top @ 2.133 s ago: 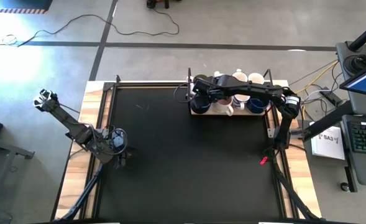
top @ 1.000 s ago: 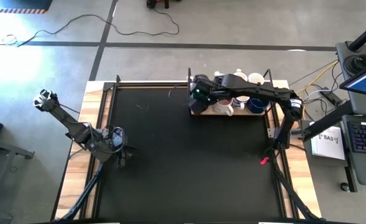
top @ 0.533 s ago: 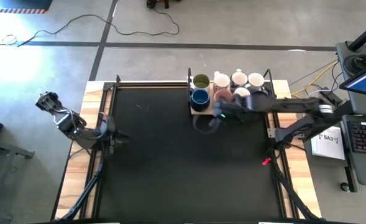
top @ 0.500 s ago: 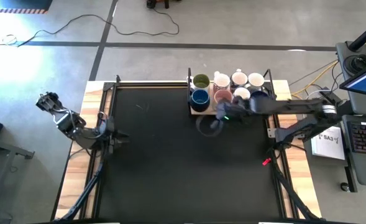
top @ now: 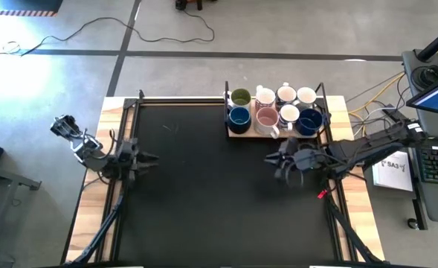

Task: Place coffee mugs
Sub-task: Return to Home Position

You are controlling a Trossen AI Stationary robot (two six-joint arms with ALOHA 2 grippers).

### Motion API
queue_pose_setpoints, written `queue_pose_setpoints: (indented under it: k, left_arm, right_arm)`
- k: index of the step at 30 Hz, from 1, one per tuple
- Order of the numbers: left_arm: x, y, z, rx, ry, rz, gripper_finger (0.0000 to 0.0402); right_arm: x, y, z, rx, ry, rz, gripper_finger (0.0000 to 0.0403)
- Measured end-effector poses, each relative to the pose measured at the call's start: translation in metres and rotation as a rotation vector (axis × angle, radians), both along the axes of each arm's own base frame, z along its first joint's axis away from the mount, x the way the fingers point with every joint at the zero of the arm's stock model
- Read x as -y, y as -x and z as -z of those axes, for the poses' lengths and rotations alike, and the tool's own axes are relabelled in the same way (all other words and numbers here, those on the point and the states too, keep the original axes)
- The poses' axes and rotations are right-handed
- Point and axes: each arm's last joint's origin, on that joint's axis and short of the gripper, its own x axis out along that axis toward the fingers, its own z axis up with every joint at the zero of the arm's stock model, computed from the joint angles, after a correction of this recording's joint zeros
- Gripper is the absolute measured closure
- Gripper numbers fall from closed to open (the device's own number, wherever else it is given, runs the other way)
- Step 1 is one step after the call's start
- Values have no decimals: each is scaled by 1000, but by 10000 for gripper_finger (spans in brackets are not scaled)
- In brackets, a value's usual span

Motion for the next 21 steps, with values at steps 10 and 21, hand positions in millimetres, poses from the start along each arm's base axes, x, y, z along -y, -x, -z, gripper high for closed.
queue_pose_setpoints:
  k: [10, 21]
  left_arm:
    - [16, -21, 50, 236, -60, 19, 267]
    - [14, -22, 60, 251, -123, -16, 267]
  right_arm:
    - [-14, 19, 48, 146, 41, -149, 335]
    - [-17, 33, 88, 333, 90, -292, 335]
